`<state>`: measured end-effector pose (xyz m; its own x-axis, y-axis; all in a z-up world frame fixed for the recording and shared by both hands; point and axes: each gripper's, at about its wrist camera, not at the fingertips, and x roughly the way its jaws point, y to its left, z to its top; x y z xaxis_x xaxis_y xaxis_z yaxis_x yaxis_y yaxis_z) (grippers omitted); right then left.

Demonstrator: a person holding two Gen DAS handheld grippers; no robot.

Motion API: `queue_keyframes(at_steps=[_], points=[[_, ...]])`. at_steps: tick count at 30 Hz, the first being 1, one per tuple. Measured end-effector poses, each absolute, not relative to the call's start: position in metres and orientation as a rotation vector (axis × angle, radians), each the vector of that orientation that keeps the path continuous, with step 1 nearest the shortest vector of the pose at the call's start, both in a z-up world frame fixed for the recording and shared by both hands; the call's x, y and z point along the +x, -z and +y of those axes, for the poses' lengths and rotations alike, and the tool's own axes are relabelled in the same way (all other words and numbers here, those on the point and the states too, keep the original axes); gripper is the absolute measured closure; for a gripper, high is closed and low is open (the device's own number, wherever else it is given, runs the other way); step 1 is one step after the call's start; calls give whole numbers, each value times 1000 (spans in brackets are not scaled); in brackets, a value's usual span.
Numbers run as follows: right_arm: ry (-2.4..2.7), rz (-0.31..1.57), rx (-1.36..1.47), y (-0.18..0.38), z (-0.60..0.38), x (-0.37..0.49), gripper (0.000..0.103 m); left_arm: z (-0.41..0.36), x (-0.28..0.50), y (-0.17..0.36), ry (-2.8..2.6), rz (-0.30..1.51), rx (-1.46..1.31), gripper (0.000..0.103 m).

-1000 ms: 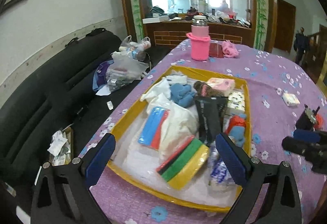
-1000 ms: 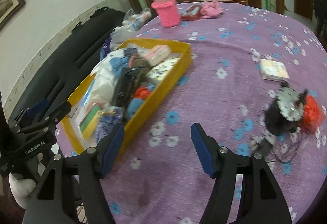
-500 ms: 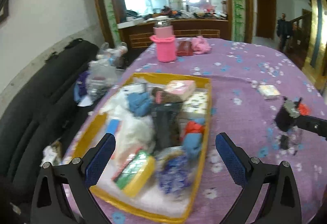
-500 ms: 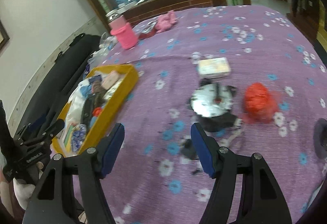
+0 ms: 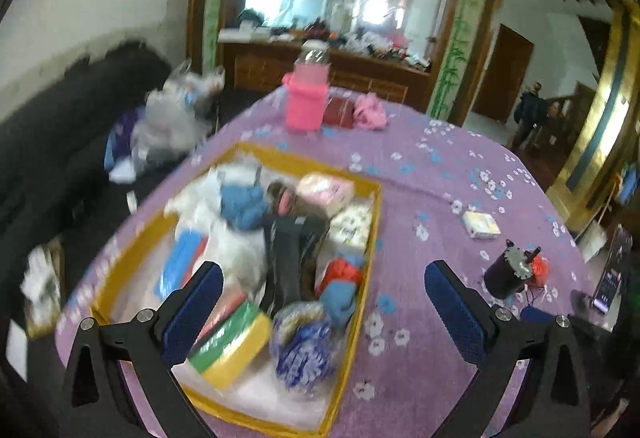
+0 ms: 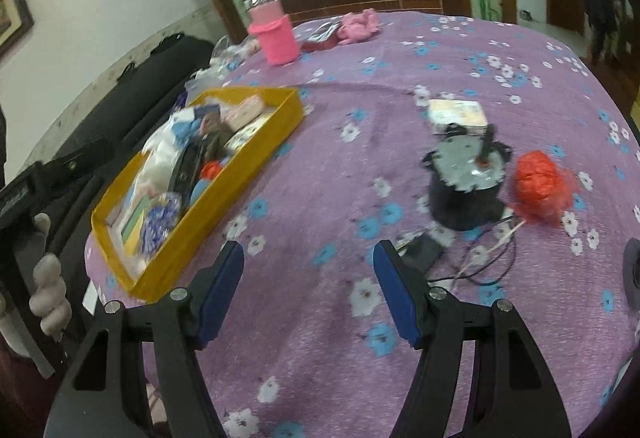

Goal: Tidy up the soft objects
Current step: 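Withdraw both grippers from the tray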

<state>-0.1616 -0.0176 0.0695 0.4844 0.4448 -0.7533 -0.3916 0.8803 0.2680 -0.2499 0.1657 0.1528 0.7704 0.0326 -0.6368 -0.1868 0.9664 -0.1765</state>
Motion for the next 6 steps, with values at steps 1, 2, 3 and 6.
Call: queue_keyframes(at_steps=[1, 2, 3, 6], points=[[-510, 939, 50, -67, -15, -163, 36, 171, -252, -149, -127, 686, -254, 1], [-507, 943, 40, -66, -13, -164, 36, 176, -248, -149, -133, 687, -262, 1], [-499, 943, 38, -65, -14, -164, 36, 179, -249, -148, -139, 688, -266, 1], [-453, 925, 79, -70, -28, -164, 36, 168, -249, -150, -186, 701, -201, 0]])
